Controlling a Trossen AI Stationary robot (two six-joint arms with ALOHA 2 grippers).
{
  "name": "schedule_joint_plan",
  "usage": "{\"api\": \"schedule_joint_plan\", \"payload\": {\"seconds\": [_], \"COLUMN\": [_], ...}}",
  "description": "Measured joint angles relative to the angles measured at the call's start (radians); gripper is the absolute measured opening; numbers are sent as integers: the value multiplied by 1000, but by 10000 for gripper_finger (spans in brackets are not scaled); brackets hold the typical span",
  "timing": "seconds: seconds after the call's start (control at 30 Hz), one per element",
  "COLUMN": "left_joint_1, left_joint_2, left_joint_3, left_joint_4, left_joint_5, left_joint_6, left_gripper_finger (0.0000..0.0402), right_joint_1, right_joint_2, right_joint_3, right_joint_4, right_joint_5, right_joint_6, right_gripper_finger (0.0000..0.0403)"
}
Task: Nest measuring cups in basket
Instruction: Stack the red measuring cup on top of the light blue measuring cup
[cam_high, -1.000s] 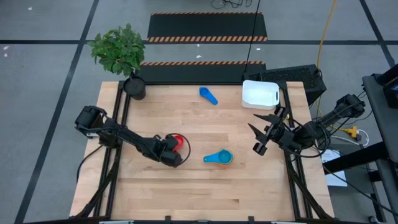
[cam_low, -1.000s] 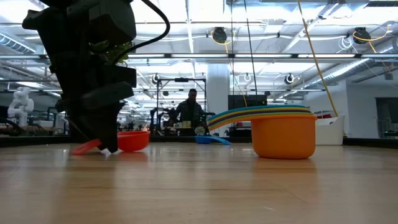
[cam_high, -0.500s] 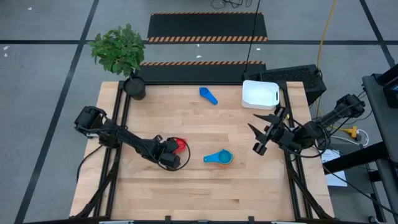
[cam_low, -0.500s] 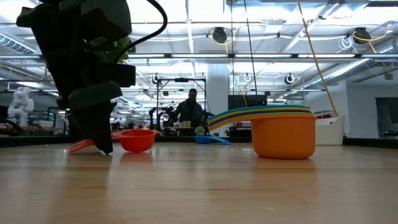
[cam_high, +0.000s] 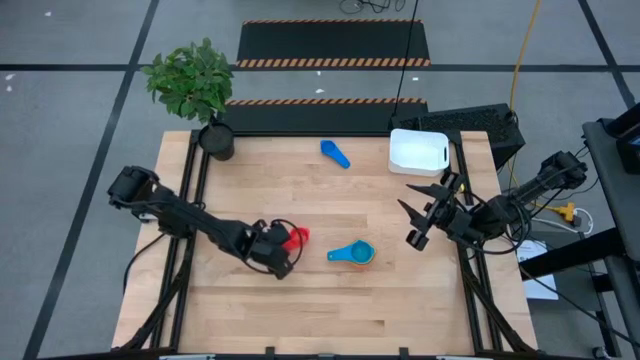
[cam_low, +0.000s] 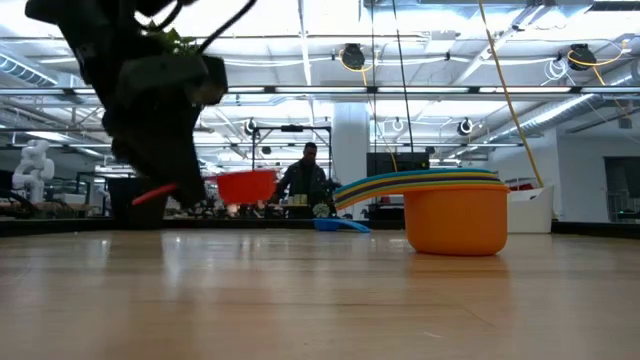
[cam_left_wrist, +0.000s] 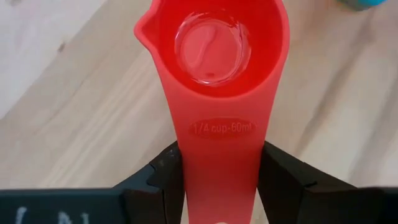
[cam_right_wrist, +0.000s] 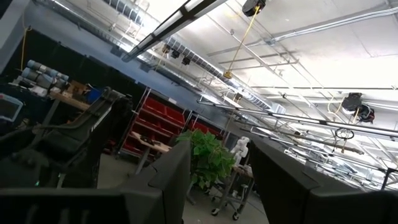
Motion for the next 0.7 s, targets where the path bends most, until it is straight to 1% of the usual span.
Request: {"api": "schedule_joint_plan", "payload": {"seconds": [0.07, 0.13, 0.23, 0.27, 0.33, 0.4, 0.47, 0.57, 0.63, 0.7], "left_joint_1": [-3, -4, -3, -3, -3, -3, -2, -1, 1, 12], "left_joint_2": [-25, -49, -102, -116, -155, -181, -210, -240, -263, -278], "left_joint_3": [0, 0, -1, 0, 0, 0, 1, 2, -1, 0], "left_joint_4": [13, 60, 109, 145, 165, 220, 230, 268, 261, 304], "left_joint_5": [0, -3, -4, -4, -1, 11, 26, 63, 77, 114], "left_joint_6": [26, 59, 120, 140, 189, 227, 265, 307, 346, 380], "left_gripper_finger": [160, 164, 162, 159, 158, 158, 159, 166, 166, 161], "right_joint_1": [0, 0, 0, 0, 0, 0, 0, 0, -1, -1], "right_joint_2": [0, 0, 0, 0, 11, 29, 53, 97, 139, 186], "right_joint_3": [0, 0, 0, 0, 0, 0, 3, 35, 72, 108], "right_joint_4": [-2, -17, -93, -139, -223, -255, -255, -303, -354, -407], "right_joint_5": [0, 0, -19, -40, -103, -157, -208, -259, -273, -286], "right_joint_6": [0, -1, -7, -21, -59, -97, -126, -145, -145, -145], "right_gripper_finger": [160, 160, 160, 160, 161, 162, 162, 162, 162, 162]}}
